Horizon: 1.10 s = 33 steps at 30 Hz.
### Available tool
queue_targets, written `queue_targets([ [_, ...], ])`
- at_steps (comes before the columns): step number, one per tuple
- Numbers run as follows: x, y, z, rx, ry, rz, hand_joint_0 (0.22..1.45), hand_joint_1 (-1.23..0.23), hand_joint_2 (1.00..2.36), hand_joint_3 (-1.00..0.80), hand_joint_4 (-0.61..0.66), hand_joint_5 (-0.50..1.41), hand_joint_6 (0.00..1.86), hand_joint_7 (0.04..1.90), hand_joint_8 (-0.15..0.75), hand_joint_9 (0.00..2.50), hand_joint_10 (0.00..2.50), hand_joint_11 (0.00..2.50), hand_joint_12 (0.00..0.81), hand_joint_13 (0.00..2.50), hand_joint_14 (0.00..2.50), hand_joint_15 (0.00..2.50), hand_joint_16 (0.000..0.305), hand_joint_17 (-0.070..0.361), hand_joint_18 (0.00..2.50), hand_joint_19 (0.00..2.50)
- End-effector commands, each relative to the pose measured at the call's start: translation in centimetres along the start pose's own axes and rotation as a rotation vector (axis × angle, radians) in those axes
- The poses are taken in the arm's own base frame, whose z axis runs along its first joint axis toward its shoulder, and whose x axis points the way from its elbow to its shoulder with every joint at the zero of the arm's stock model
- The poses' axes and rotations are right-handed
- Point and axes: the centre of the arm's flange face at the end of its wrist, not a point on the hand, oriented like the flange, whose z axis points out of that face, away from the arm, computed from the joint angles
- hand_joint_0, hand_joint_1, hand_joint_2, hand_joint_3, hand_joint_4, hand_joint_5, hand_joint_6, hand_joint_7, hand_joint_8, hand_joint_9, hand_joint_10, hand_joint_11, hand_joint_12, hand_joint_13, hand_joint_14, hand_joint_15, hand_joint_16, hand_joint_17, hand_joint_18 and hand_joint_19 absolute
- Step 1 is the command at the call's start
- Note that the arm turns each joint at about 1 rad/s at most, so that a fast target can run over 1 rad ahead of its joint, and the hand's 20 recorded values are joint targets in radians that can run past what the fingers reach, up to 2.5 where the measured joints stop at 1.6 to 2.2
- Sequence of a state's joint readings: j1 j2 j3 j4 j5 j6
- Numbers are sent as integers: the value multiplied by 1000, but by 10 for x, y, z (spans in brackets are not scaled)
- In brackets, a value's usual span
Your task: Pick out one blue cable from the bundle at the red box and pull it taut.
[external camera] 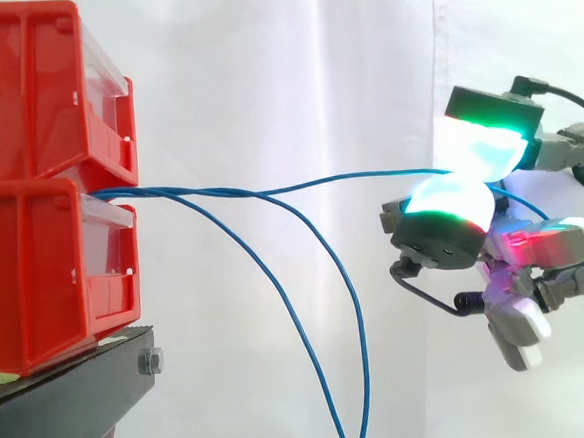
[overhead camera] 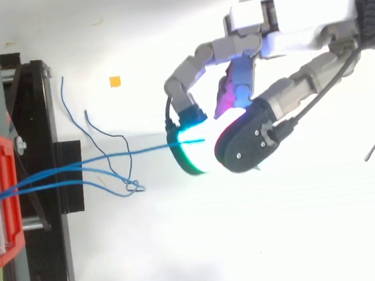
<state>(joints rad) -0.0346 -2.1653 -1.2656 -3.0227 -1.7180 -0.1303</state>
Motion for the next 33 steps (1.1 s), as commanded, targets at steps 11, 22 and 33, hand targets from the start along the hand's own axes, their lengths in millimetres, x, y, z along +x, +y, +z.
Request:
queue_targets([
  [11, -1, 2, -4, 47, -115, -13, 532, -553, 1005, -438, -28, 13, 653, 1174, 235, 1268, 20, 528, 329, 852, 17, 479, 44, 100, 723, 598],
  [22, 2, 3, -3, 49, -110, -12, 569, -489, 1005, -432, -14, 8, 657, 1163, 226, 1247, 21, 507, 320, 820, 17, 471, 43, 97, 696, 611],
  [33, 3, 3, -2, 49, -107, -11, 570, -636, 1010, -192, 17, 23, 663, 1149, 253, 1276, 18, 477, 363, 852, 16, 439, 54, 120, 785, 545],
])
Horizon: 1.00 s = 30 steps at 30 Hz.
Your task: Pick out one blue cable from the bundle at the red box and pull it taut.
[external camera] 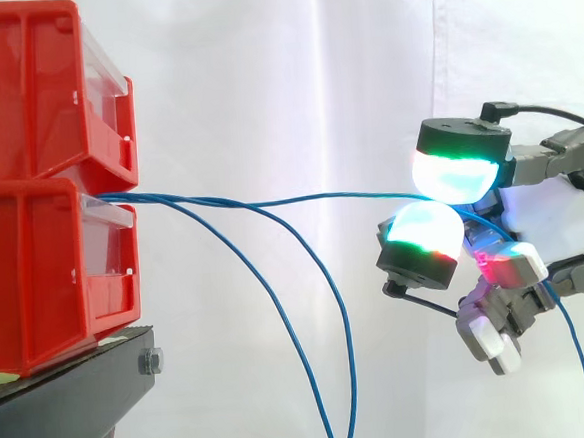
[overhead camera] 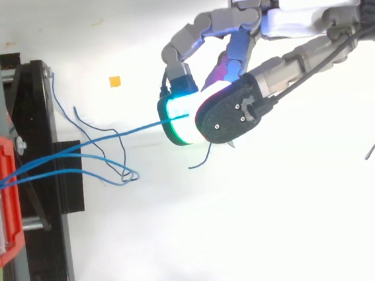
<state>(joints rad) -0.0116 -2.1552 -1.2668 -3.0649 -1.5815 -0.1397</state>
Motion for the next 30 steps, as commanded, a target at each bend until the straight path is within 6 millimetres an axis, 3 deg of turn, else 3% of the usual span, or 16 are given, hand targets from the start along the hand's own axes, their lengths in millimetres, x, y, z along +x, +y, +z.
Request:
queue_targets([
  [1, 0, 0, 0, 0, -1, 0, 572, -639, 1010, -194, 19, 23, 662, 1163, 258, 1275, 17, 481, 364, 855, 14, 434, 54, 122, 782, 551],
  [14, 1, -1, 0, 1, 3, 0, 570, -649, 1008, -174, 6, -22, 776, 994, 293, 1198, 21, 580, 387, 703, 14, 428, 59, 133, 760, 557],
  [20, 5, -27, -4, 21, 7, 9, 570, -648, 1008, -168, -10, -31, 810, 947, 305, 1156, 18, 580, 392, 602, 13, 387, 59, 133, 743, 566],
  [30, 4, -24, 0, -20, 3, 15, 594, -623, 1007, -211, -37, -43, 842, 861, 302, 1163, 22, 624, 383, 609, 13, 398, 57, 127, 740, 590],
])
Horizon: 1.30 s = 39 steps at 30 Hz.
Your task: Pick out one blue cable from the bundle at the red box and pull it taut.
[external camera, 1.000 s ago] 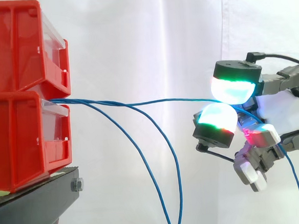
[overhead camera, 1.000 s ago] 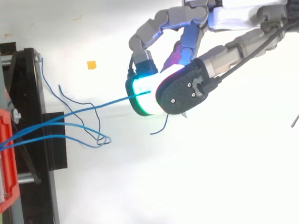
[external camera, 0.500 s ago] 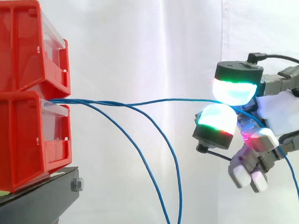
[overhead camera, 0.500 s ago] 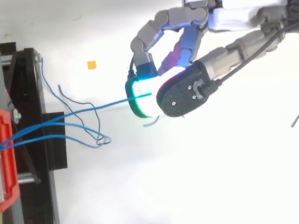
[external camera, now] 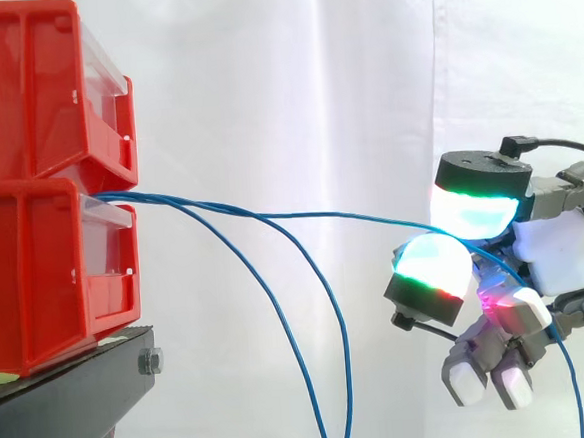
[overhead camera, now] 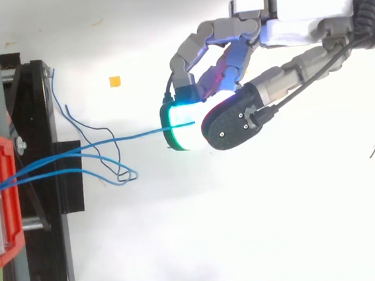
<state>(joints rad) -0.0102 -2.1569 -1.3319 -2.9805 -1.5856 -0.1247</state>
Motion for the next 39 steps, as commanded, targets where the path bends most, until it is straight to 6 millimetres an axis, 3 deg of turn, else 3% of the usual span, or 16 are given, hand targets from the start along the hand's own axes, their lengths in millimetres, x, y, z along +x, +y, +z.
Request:
queue_targets([
  [1, 0, 0, 0, -2, 0, 0, 597, -613, 1007, -218, -38, -44, 843, 859, 302, 1163, 19, 628, 380, 607, 13, 398, 56, 126, 733, 600],
  [8, 0, -1, 0, 1, 0, 1, 603, -583, 1007, -234, -35, -51, 849, 835, 306, 1193, 21, 742, 379, 625, 14, 444, 55, 124, 729, 624],
  [14, 1, 0, 0, -2, 1, 0, 611, -567, 1008, -255, -39, -58, 851, 819, 318, 1281, 21, 1022, 376, 744, 17, 585, 55, 123, 792, 697],
  [19, 0, -1, 0, 1, 0, 1, 612, -560, 1008, -261, -49, -61, 853, 806, 319, 1380, 34, 1480, 401, 951, 16, 922, 55, 124, 959, 916],
  [21, -1, -1, 0, 0, -2, 1, 612, -558, 1008, -265, -49, -62, 854, 801, 312, 1359, 222, 1413, 400, 1009, 13, 1041, 55, 123, 1006, 1005],
  [25, -1, -1, -1, 1, 2, 1, 612, -554, 1009, -264, -60, -64, 855, 792, 315, 1277, 900, 1170, 399, 1124, 60, 1234, 53, 120, 1112, 1203],
  [28, 0, -1, -1, 0, 6, 1, 612, -553, 1009, -270, -62, -64, 856, 781, 306, 1246, 1096, 1111, 390, 1108, 213, 1176, 53, 119, 1143, 1218],
  [39, -1, -2, -1, 3, 10, 1, 606, -557, 1010, -251, -83, -64, 856, 781, 311, 1204, 1186, 1037, 385, 1086, 156, 1194, 52, 118, 1100, 1198],
])
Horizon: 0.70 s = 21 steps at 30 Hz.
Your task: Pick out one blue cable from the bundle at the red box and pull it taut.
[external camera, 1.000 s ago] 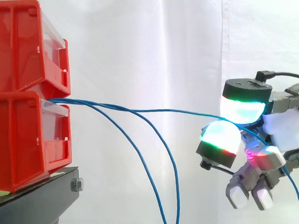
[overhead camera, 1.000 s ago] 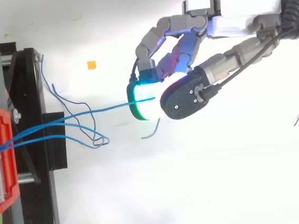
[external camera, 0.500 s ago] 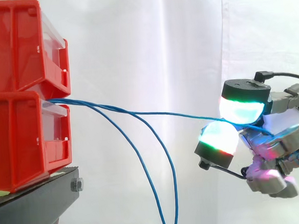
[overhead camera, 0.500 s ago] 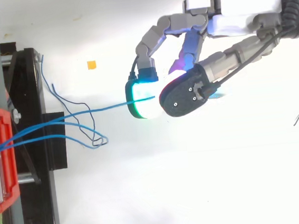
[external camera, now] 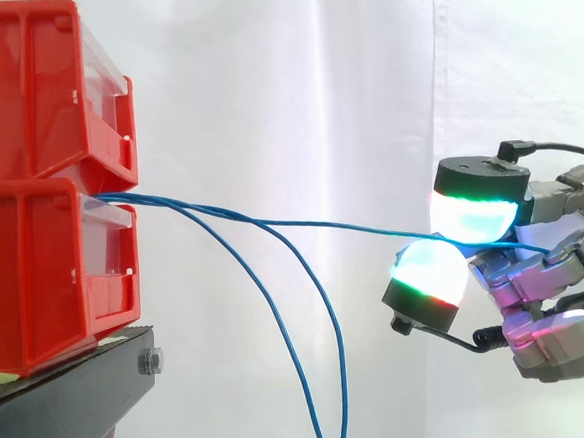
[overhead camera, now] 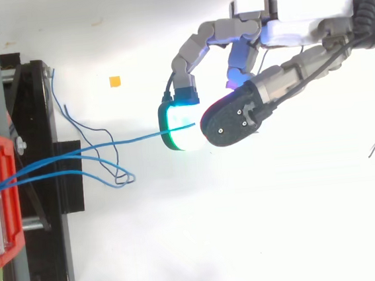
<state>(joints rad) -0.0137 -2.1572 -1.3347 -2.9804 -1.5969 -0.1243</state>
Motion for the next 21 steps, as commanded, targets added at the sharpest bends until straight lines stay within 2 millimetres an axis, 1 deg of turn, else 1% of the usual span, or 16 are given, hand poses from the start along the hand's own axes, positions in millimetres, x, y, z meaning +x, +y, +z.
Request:
queue_targets([
  [1, 0, 0, 0, -1, 4, 0, 605, -564, 1011, -250, -85, -64, 856, 779, 304, 1203, 1182, 1038, 388, 1091, 101, 1206, 52, 117, 1095, 1189],
  [3, 1, 0, 0, -2, 12, 0, 603, -579, 1011, -237, -104, -63, 856, 774, 299, 1203, 1169, 1045, 393, 1088, 1, 1224, 53, 120, 1061, 1109],
  [5, 1, 0, 0, -3, 17, 0, 600, -596, 1011, -223, -117, -62, 856, 779, 303, 1206, 1153, 1052, 395, 1074, 2, 1199, 53, 120, 1046, 1078],
  [8, 2, 0, -1, -4, 37, 1, 593, -629, 1015, -196, -134, -66, 863, 780, 280, 1184, 1032, 1105, 387, 992, 8, 1120, 51, 116, 973, 1025],
  [9, 2, 0, -1, -4, 37, 1, 590, -644, 1015, -187, -129, -69, 867, 770, 283, 1172, 991, 1130, 386, 975, 10, 1101, 51, 114, 953, 1019],
  [13, 2, 0, -2, -7, 66, 2, 586, -669, 1017, -170, -117, -70, 883, 781, 275, 1169, 970, 1148, 380, 926, 14, 1025, 50, 112, 925, 994],
  [18, 1, -1, -2, -9, 76, 2, 589, -728, 1020, -165, -114, -71, 907, 770, 261, 1170, 892, 1205, 363, 893, 17, 1001, 46, 104, 901, 1000],
  [21, 0, -1, -3, -9, 76, 3, 590, -734, 1021, -155, -114, -66, 911, 771, 272, 1180, 884, 1219, 364, 888, 18, 976, 46, 105, 902, 991],
])
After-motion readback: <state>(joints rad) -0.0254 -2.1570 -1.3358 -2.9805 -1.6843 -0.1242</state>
